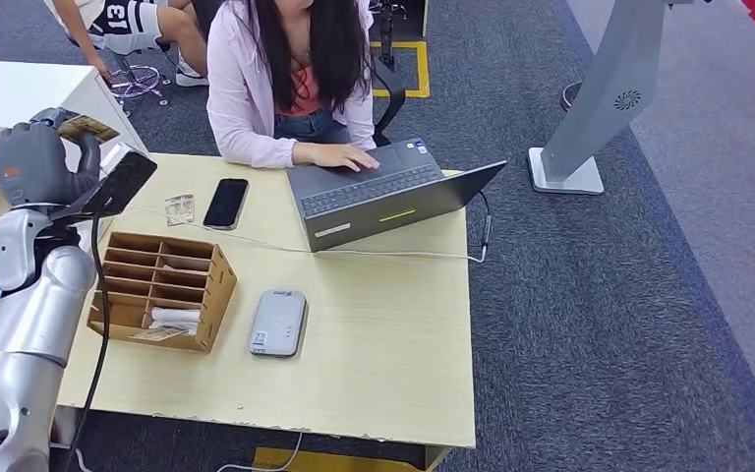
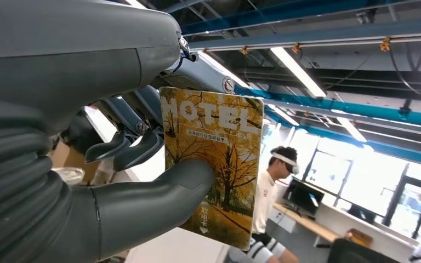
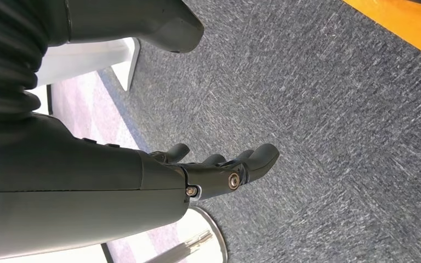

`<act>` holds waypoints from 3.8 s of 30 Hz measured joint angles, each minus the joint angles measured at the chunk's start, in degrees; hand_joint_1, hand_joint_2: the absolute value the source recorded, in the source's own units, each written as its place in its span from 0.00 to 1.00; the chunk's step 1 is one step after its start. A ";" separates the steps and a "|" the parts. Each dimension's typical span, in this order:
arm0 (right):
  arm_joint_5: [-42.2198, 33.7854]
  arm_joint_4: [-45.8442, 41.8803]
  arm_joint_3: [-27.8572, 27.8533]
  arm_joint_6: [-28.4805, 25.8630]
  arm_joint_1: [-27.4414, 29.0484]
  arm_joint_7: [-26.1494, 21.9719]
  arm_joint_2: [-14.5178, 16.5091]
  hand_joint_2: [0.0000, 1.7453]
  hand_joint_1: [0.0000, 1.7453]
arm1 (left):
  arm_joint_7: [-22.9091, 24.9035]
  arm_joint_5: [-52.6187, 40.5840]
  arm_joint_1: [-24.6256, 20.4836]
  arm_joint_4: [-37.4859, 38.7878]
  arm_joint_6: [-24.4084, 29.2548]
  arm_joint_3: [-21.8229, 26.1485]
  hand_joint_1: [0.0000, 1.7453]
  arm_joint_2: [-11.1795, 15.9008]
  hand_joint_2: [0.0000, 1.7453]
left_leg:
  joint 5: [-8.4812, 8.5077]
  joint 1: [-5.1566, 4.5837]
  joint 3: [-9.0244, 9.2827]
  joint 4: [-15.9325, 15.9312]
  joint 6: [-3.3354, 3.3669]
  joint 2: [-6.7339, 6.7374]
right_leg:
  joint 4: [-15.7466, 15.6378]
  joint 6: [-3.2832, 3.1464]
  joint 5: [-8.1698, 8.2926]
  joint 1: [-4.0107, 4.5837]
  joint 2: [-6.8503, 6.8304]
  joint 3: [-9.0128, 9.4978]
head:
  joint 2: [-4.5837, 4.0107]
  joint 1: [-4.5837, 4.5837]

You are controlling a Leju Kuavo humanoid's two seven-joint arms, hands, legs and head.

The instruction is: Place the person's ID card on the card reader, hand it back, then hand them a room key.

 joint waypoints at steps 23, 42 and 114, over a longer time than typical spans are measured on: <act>0.03 0.00 -0.43 -0.85 0.01 0.06 0.34 1.00 0.00 | 4.22 -2.50 17.43 -10.68 -3.90 -16.68 1.00 -8.97 1.00 | -0.10 -0.05 -0.13 0.01 0.15 -0.12 | -0.05 0.15 -0.10 -0.05 -0.12 -0.04 | 0.00 0.09; 0.12 0.00 -1.25 -0.78 0.01 0.06 0.34 1.00 0.00 | 4.82 -2.50 17.46 -10.16 -4.80 -17.46 1.00 -9.19 1.00 | -0.09 -0.05 -0.13 0.01 0.14 -0.12 | -0.05 0.15 -0.10 -0.05 -0.12 -0.03 | 0.00 0.09; 4.72 0.11 -1.31 0.13 0.01 -1.23 0.76 1.00 0.00 | 8.33 -8.61 -0.40 -1.61 5.33 -8.58 1.00 -2.07 1.00 | -0.04 -0.02 -0.16 0.01 0.12 -0.16 | 0.00 0.15 -0.09 -0.03 -0.16 -0.02 | 0.00 0.08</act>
